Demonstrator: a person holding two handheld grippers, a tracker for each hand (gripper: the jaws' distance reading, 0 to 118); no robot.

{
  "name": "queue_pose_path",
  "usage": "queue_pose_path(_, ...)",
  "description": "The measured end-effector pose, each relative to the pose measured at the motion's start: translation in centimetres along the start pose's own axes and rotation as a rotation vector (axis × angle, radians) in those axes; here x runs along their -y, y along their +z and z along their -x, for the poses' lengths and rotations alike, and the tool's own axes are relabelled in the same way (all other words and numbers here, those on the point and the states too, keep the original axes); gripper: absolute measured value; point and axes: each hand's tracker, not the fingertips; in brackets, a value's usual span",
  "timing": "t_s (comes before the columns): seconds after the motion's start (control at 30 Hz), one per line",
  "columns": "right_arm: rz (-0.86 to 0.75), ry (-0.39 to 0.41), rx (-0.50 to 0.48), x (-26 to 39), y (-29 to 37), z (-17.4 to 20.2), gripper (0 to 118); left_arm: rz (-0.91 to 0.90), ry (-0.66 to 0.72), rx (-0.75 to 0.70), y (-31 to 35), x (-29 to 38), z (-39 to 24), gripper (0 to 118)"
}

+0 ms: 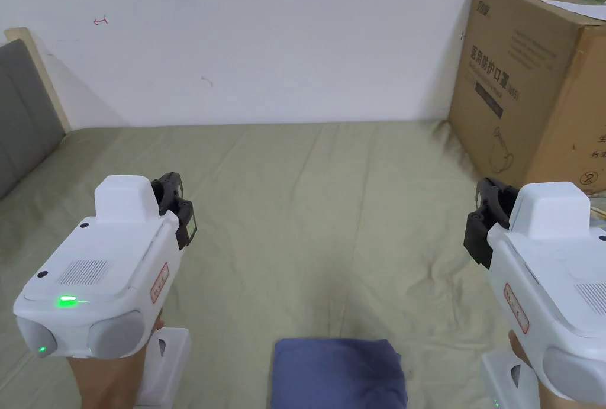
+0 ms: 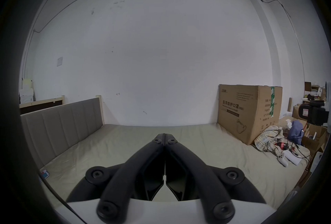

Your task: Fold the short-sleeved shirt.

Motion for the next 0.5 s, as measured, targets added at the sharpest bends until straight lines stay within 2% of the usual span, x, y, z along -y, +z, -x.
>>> queue_pose_path(0.27, 0.03, -0.008, -0.027, 2.4, -1.7, 1.1, 1, 0.019, 0.012, -0.012, 0.6, 1.1, 0.7, 0)
queue_pose_path(0.5, 0.198, -0.038, -0.102, 10.8, -4.9, 3.3, 1, 0.05, 0.029, -0.01, 0.6, 1.9, 1.3, 0)
